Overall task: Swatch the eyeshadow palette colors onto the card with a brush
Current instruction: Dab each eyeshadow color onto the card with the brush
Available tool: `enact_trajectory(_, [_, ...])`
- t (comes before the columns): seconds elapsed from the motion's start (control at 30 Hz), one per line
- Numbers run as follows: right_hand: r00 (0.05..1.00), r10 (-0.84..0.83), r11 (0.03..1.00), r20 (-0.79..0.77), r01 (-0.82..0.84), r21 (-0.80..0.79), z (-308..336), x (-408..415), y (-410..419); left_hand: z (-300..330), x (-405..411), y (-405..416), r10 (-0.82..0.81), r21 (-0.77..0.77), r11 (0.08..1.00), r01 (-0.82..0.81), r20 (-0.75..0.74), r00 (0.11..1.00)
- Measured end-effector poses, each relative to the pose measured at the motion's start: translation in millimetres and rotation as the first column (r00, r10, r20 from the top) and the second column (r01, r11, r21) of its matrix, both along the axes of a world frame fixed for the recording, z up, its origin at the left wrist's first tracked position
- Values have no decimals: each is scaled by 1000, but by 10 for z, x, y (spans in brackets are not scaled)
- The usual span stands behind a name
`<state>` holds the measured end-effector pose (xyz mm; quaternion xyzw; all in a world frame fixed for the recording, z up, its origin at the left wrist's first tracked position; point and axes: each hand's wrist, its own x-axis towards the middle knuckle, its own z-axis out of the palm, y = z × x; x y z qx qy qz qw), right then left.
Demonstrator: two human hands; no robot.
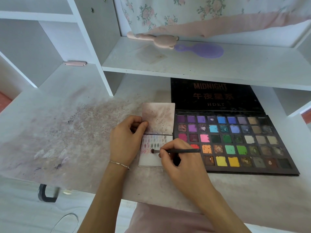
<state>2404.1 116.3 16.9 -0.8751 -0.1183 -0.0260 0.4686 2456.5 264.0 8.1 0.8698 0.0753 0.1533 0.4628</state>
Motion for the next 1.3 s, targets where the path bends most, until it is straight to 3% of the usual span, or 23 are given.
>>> enact_trajectory(0.27, [1000,11,1000,24,-12,18,-9,5,-8,-6,4,2,1,2,1000,-1,2,1000])
enact_trajectory(0.5, [994,-91,928,55,65,366,35,-27,-91,-13,5,9,15,7,1000,-15,-8,1000])
enact_trajectory(0.63, [980,-144,941,135,93,326,44,-23,-238,-10,7,8,18,6,1000,-18,-21,1000])
enact_trajectory(1.0, [905,-397,902,149,355,247,46,-65,-837,11,5,1,-3,33,999,4,-43,999])
enact_trajectory(1.3, [889,-434,901,147,426,86,-6,-76,-1191,-9,-14,-58,24,63,998,-22,-19,1000])
